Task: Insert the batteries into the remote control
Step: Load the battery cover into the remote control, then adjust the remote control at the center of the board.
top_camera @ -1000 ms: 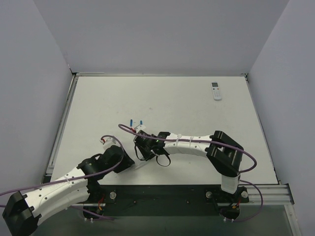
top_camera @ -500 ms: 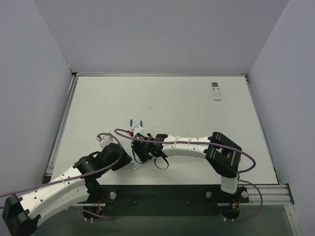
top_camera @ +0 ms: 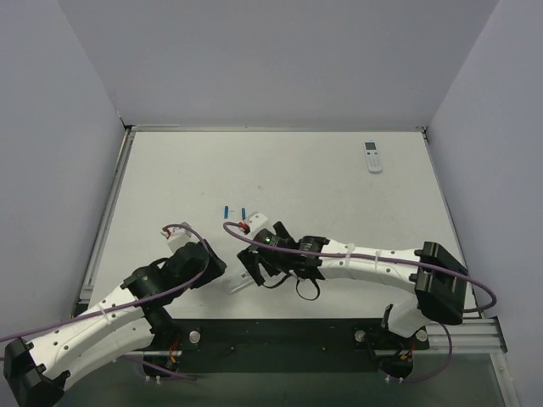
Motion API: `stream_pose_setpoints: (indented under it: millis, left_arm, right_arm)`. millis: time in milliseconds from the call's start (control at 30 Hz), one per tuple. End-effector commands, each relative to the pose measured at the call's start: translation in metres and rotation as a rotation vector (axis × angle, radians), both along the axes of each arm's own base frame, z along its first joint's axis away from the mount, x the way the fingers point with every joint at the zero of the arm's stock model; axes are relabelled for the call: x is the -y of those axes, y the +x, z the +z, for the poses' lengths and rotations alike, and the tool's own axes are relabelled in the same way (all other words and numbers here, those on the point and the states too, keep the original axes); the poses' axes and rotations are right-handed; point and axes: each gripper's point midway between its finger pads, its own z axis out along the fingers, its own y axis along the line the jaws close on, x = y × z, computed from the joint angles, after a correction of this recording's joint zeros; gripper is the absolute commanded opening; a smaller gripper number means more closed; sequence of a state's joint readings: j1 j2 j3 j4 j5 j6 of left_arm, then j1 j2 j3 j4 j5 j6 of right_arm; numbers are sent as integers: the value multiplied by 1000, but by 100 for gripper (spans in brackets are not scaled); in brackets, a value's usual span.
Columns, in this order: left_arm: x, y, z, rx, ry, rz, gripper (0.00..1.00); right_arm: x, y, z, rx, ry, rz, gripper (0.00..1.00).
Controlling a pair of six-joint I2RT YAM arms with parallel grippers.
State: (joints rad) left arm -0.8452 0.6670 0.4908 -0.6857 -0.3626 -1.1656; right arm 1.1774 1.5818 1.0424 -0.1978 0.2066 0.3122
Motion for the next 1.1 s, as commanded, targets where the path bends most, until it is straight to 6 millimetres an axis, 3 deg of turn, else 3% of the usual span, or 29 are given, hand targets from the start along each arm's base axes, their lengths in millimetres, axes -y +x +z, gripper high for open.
stream_pose_setpoints:
  millis: [0,133,200,233,367,467,667,733,833,1067]
  left_arm:
    - [-2,9,22,63,14,0,68]
    - [-1,10,26,99,38,-50,69]
    - [0,11,32,122,35,-68,69]
    - [-1,11,33,135,46,-85,69]
    - [-2,11,37,169,62,-118,69]
    - [2,12,35,180,83,-169,69]
    - [30,19,26,182,138,-325,69]
    - [42,25,32,210,147,-375,71]
    - [59,30,30,200,181,-438,72]
    - [81,29,-3,119,307,-535,73]
  right_arm:
    - [10,12,36,80,128,-54,94]
    - [23,16,60,111,250,-78,99]
    - [27,16,60,79,319,-100,100]
    - [37,25,66,66,372,-149,100]
    - [38,25,59,-89,542,-157,100]
    - [46,27,47,-91,503,-138,96]
    - [41,26,25,-151,481,-135,88]
    - [41,28,19,-169,464,-150,87]
    - [50,27,9,-167,426,-185,86]
    - [60,33,6,-138,409,-234,84]
